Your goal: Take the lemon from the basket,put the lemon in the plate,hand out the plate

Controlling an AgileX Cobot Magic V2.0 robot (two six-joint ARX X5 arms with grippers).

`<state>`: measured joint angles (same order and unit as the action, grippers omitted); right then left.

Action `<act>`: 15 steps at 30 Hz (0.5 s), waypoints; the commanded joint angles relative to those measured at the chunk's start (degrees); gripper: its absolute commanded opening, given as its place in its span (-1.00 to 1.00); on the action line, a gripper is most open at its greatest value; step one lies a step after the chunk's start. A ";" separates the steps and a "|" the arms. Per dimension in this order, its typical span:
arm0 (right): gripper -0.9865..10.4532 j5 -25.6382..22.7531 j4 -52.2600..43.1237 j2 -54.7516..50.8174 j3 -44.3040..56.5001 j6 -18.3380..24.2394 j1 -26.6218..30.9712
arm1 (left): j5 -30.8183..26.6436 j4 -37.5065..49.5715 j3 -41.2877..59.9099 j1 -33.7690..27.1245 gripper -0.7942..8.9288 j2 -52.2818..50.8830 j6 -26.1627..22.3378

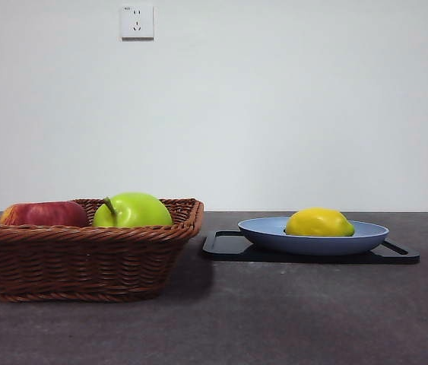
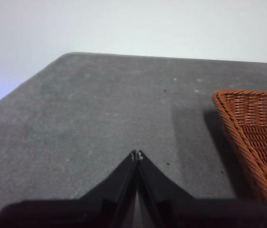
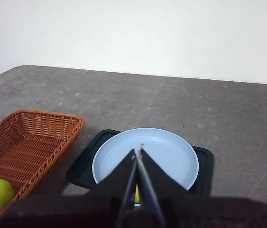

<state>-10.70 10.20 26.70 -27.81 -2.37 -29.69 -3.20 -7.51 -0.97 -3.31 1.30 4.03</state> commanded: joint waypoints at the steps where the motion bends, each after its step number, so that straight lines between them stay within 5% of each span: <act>1: -0.82 -0.22 -0.90 0.02 -0.42 -0.72 -0.37 | 0.20 -2.58 0.61 -0.22 -0.82 -1.22 1.88; 15: -0.82 -0.22 -0.96 0.02 -0.42 -0.72 -0.37 | 0.48 -2.38 0.59 -0.20 -0.82 -1.11 0.48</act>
<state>-10.70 10.20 26.70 -27.81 -2.37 -29.69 -2.83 -10.55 -0.97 -3.33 0.30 4.93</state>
